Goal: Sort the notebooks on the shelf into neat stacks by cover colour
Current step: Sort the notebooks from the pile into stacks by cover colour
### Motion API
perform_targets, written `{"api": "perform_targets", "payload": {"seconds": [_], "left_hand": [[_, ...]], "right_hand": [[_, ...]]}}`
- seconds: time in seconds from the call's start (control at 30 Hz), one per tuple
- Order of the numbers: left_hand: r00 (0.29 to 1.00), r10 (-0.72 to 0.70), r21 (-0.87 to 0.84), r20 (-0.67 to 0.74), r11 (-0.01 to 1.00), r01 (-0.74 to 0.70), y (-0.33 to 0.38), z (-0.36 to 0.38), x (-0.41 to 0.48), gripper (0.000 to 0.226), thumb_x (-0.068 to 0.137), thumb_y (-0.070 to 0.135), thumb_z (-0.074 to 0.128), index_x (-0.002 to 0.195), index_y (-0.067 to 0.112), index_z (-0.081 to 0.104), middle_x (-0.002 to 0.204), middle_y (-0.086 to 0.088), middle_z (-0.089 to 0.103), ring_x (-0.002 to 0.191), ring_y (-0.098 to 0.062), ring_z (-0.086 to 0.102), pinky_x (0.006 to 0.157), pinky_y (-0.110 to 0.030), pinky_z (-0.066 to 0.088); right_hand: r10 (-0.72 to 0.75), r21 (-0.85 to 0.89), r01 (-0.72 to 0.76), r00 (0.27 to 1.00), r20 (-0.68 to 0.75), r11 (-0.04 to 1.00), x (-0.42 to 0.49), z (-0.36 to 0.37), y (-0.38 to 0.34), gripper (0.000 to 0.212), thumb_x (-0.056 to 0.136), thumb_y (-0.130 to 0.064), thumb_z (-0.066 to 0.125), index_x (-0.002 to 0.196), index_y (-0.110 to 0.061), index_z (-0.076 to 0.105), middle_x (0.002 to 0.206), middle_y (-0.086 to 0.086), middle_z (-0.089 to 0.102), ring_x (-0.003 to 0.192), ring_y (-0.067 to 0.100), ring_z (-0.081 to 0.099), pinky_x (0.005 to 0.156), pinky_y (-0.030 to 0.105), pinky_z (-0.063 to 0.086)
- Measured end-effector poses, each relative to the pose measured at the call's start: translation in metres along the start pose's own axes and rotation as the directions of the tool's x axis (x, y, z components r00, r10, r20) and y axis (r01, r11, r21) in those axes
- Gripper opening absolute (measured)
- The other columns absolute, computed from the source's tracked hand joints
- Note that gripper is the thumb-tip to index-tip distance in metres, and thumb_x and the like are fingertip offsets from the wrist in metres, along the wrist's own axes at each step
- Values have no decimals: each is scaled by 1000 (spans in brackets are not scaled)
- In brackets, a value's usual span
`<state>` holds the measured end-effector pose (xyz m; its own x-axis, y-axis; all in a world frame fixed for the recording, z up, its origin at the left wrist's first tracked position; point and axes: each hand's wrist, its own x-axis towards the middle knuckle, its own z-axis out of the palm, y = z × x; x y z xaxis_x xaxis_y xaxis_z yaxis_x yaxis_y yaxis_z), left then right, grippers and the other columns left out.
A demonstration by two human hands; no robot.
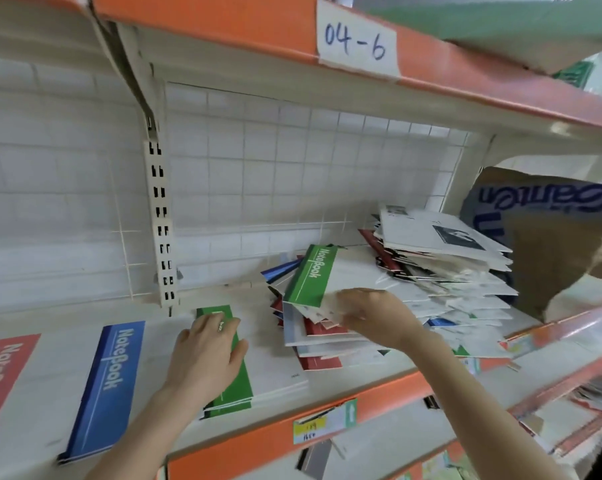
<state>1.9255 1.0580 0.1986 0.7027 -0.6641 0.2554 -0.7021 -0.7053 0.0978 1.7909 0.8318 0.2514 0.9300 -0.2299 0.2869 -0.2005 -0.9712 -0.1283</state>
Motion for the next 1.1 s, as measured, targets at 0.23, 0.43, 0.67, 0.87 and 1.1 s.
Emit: {"api": "perform_targets", "payload": {"seconds": [0.23,0.43,0.67,0.87,1.1], "left_hand": [[999,36,16,-13,999,-36,11,-7,0,47,99,42,31,143,25,34,144,7,38,133,-13,33,102,-27,32],[990,-13,-524,142,848,86,23,-26,-8,59,92,62,21,116,21,56,115,-1,60,104,-7,55,88,-19,40],[795,-188,-800,577,-324,504,17,-43,-21,25,97,23,45,114,7,56,104,-17,64,87,-28,61,69,-40,47],[814,-273,-850,512,-300,434,5,-44,-35,32,93,-2,45,114,21,50,94,-10,62,81,-27,60,62,-37,45],[818,-306,-861,488,-323,393,-3,-49,-49,28,98,13,45,123,24,51,94,-7,64,80,-25,61,60,-35,46]], "right_hand": [[24,-72,-39,981,-193,997,-4,14,17,17,89,-7,53,98,-9,68,82,8,71,69,36,64,60,37,52],[-133,-77,111,896,-424,991,-20,32,-7,37,54,15,66,79,-12,68,63,0,67,43,22,59,31,25,43],[-487,64,539,800,-352,840,-36,44,-46,24,82,8,50,91,-4,69,102,9,71,98,23,67,79,31,55],[-268,-5,284,898,-350,959,-20,38,-42,32,86,-31,47,100,-11,67,115,15,65,110,34,60,88,50,48],[146,-50,-153,980,-133,987,1,22,-25,25,93,-32,47,95,-10,59,100,5,61,92,27,55,71,27,40]]}}
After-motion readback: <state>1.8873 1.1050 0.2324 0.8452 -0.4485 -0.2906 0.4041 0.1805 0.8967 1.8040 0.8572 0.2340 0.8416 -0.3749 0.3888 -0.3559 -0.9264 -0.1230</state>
